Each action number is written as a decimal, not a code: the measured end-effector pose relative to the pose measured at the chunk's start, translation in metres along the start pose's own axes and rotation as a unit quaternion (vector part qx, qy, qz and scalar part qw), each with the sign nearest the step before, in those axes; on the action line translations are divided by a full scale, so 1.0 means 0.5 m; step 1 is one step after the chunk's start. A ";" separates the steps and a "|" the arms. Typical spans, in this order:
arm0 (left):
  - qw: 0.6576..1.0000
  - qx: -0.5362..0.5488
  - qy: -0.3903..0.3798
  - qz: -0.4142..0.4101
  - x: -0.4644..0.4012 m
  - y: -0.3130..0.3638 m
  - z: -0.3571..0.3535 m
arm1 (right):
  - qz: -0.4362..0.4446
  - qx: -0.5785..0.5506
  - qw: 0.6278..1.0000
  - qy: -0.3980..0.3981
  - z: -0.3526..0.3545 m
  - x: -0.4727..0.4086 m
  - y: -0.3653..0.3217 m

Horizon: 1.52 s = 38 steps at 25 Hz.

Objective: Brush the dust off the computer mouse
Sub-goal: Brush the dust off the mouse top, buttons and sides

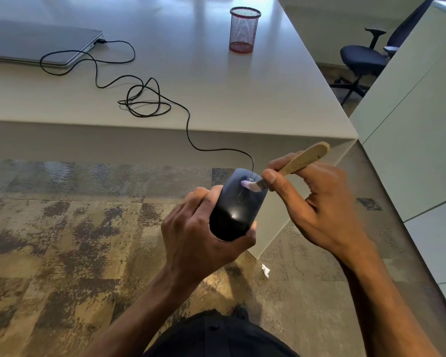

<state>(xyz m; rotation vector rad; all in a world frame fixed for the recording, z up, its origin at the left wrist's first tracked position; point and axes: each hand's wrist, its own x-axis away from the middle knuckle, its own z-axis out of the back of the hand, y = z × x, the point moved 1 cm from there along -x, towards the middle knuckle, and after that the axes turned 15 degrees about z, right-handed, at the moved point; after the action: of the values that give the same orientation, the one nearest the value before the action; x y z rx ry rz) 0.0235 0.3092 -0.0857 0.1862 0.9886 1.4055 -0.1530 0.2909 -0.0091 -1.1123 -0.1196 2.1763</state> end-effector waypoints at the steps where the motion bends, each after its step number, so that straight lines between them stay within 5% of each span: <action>1: 1.000 -0.003 -0.001 -0.002 0.001 -0.002 0.000 | -0.007 0.001 1.000 0.002 0.000 -0.001 0.002; 7: 1.000 -0.018 0.012 -0.021 0.004 -0.005 -0.005 | -0.071 -0.009 0.992 0.103 0.003 -0.019 -0.001; 14: 0.998 -0.045 0.018 -0.042 0.007 -0.005 -0.006 | -0.069 0.000 0.997 0.022 -0.009 -0.023 -0.008; 22: 0.998 -0.047 0.023 -0.041 0.003 -0.004 -0.005 | -0.055 0.011 0.998 0.030 -0.006 -0.017 -0.008; 27: 0.998 -0.037 0.026 -0.032 -0.003 -0.006 -0.006 | -0.119 0.002 0.984 0.135 -0.004 -0.003 0.007; 32: 0.998 -0.037 0.030 -0.034 -0.004 -0.005 -0.008 | -0.118 -0.051 0.986 0.104 -0.018 0.015 -0.004; 38: 0.998 -0.034 0.030 -0.039 -0.004 -0.004 -0.009 | -0.100 -0.100 0.977 0.160 -0.014 0.006 -0.002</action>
<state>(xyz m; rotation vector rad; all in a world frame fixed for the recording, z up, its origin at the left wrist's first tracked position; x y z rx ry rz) 0.0225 0.3051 -0.0889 0.0542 0.9842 1.3770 -0.1482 0.2918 -0.0152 -1.4828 -0.2992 1.8125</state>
